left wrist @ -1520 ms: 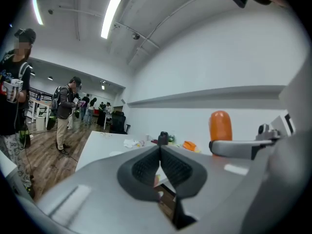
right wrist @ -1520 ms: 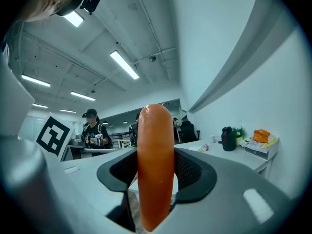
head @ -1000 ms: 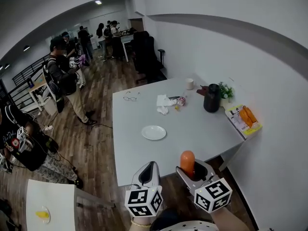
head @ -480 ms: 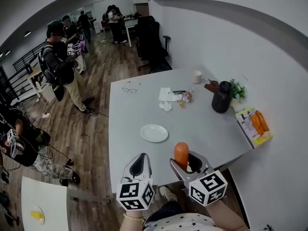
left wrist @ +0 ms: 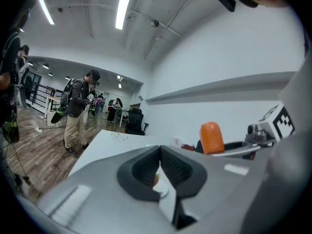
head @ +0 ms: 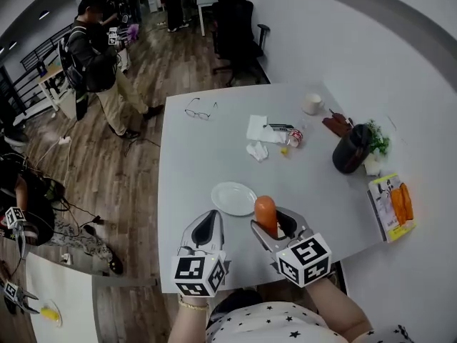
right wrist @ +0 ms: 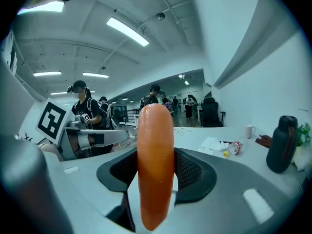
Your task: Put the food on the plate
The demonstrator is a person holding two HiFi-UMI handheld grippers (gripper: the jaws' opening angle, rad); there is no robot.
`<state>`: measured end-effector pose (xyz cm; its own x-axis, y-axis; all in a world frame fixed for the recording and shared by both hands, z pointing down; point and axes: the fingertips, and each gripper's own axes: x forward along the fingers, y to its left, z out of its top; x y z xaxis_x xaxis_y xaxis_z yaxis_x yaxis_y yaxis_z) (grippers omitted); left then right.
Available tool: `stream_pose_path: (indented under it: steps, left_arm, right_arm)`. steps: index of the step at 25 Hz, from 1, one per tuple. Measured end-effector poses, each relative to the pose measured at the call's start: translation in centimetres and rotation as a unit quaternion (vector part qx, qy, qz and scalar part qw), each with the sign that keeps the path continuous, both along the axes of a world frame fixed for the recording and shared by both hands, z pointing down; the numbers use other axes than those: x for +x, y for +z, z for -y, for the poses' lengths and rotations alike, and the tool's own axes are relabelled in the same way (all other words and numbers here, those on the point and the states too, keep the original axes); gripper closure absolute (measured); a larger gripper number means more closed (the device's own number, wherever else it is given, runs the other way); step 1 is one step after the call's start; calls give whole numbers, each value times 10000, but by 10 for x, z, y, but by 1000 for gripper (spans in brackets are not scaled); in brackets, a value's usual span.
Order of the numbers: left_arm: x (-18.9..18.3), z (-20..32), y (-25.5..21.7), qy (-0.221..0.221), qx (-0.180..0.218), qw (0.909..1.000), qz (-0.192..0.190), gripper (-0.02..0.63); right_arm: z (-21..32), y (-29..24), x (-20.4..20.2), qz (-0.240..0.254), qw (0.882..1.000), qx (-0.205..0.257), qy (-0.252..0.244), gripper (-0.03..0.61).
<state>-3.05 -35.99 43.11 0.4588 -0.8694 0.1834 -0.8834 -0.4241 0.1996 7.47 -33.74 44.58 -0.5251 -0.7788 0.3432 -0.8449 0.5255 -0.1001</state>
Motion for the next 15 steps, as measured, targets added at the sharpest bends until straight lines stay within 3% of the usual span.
stream_pose_path:
  steps: [5, 8, 12, 15]
  left_arm:
    - [-11, 30, 21, -157, -174, 9997, -55, 606]
    - [-17, 41, 39, -264, -338, 9991, -3, 606]
    - [-23, 52, 57, -342, -489, 9982, 16, 606]
    - [-31, 59, 66, -466, -591, 9971, 70, 606]
  right_arm:
    - [42, 33, -16, -485, 9970, -354, -486, 360]
    - [62, 59, -26, -935, 9894, -612, -927, 360]
    - [91, 98, -39, -1602, 9707, -1019, -1474, 360]
    - [112, 130, -46, -2121, 9500, -1402, -1810, 360]
